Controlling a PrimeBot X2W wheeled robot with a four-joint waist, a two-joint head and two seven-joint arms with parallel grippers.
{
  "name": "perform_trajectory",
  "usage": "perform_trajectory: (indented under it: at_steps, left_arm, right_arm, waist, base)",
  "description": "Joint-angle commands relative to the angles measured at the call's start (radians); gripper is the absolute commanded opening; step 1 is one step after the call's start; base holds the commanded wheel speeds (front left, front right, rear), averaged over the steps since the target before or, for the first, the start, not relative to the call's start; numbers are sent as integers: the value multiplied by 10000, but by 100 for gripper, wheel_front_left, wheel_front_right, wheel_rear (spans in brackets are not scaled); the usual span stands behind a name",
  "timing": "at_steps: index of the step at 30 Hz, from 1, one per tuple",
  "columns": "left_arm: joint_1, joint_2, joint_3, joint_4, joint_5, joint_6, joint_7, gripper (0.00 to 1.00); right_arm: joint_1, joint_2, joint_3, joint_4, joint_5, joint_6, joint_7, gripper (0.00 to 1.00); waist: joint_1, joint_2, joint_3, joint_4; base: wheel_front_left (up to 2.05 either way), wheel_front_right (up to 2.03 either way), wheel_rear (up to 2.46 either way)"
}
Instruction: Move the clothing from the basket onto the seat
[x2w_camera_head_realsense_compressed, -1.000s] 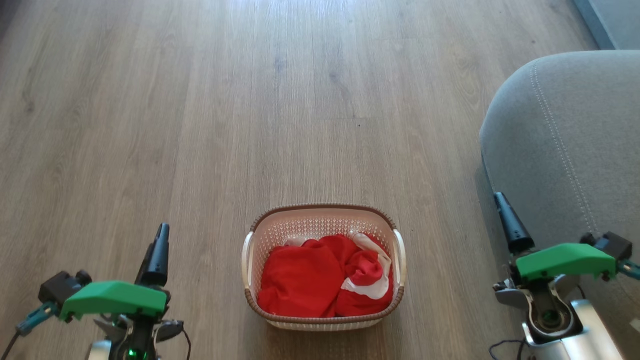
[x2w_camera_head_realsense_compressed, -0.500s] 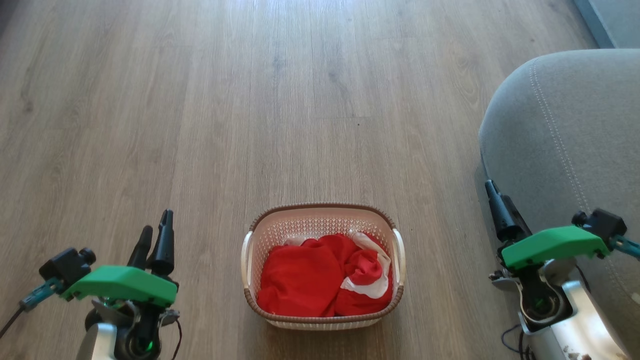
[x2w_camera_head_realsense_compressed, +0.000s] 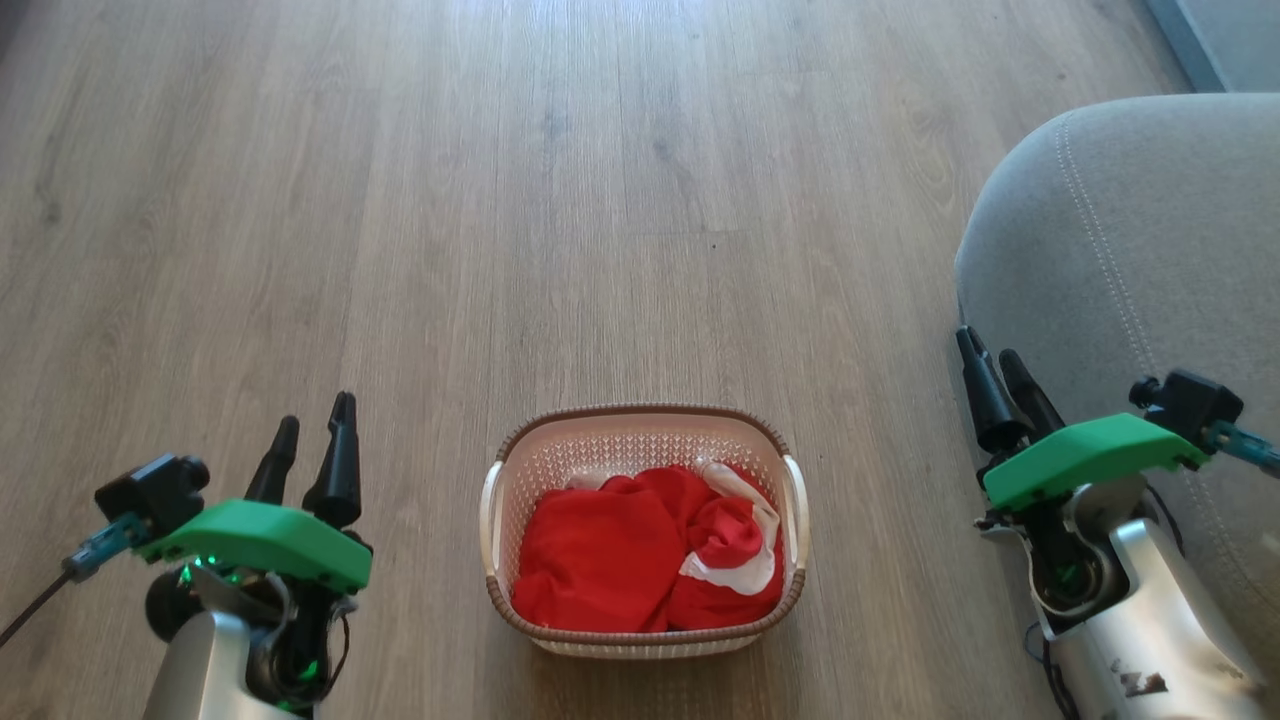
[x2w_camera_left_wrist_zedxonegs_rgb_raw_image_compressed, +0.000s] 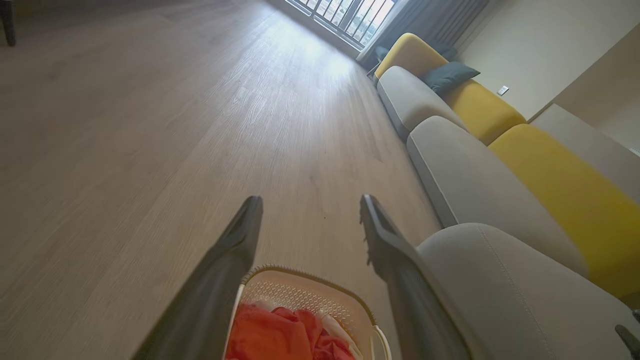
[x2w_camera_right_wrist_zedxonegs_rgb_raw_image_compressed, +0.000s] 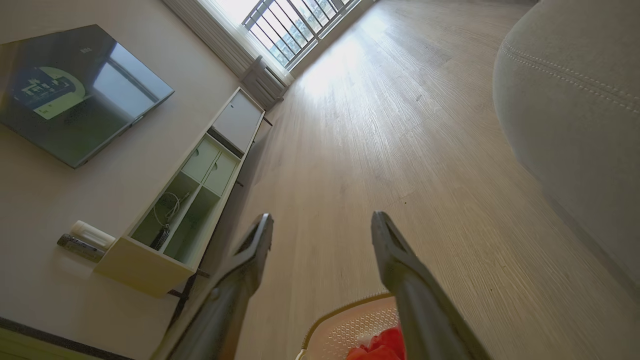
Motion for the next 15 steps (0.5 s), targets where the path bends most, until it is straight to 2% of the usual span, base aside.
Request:
perform_trajectory:
  at_steps: [1, 15]
  left_arm:
    - [-640, 270, 151, -366, 370, 57, -137, 100]
    - [-1084, 511, -143, -351, 2283, 464, -577, 100]
  right_arm:
    - [-707, -196, 181, -236, -282, 1, -149, 100]
    - [-1442, -396, 607, 175, -1806, 2, -594, 100]
  waist:
    - [0, 0, 9, 0]
    - [0, 0, 60, 15]
  base:
    - [0, 0, 0]
    - [0, 0, 0]
